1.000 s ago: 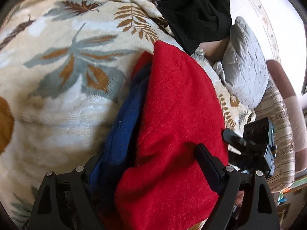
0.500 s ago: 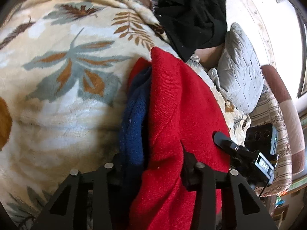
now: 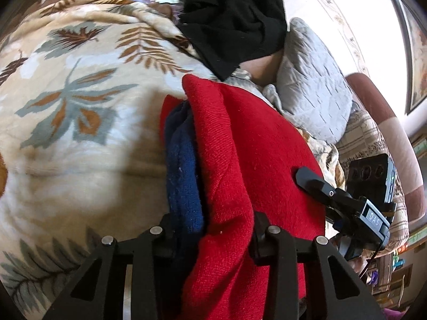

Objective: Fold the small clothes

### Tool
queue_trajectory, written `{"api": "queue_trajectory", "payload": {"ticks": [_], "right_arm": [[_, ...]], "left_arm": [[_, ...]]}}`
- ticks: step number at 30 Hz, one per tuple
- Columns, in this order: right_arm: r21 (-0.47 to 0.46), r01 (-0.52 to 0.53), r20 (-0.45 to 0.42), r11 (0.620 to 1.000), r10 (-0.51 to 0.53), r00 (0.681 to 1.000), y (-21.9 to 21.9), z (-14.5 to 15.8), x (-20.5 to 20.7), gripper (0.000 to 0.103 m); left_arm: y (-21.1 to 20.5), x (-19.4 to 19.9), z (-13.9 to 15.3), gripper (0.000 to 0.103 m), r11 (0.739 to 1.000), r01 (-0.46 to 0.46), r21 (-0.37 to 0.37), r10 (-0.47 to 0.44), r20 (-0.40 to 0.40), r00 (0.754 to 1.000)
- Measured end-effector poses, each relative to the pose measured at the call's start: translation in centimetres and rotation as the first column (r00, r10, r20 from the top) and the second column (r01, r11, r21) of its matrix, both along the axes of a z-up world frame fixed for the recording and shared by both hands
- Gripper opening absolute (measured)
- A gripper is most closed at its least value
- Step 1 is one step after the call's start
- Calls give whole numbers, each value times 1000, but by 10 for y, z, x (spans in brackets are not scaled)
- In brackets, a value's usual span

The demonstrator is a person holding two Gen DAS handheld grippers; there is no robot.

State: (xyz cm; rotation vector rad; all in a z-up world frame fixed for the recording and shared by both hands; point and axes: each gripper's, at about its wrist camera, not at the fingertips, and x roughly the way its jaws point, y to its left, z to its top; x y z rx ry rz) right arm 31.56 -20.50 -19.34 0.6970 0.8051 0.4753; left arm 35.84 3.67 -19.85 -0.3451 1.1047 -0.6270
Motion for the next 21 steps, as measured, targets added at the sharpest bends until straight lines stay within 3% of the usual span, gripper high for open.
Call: {"api": "queue_trajectory", "payload": {"ticks": [9, 21], "right_arm": [[-87, -10, 76, 996, 17, 997, -13, 30, -41, 52], [-149, -35, 98, 988, 50, 994, -53, 32, -97, 51]], "left_arm": [[-20, -37, 19, 39, 998, 59, -8, -58, 46, 997], [-67, -91, 20, 39, 993, 120, 19, -121, 36, 992]]}}
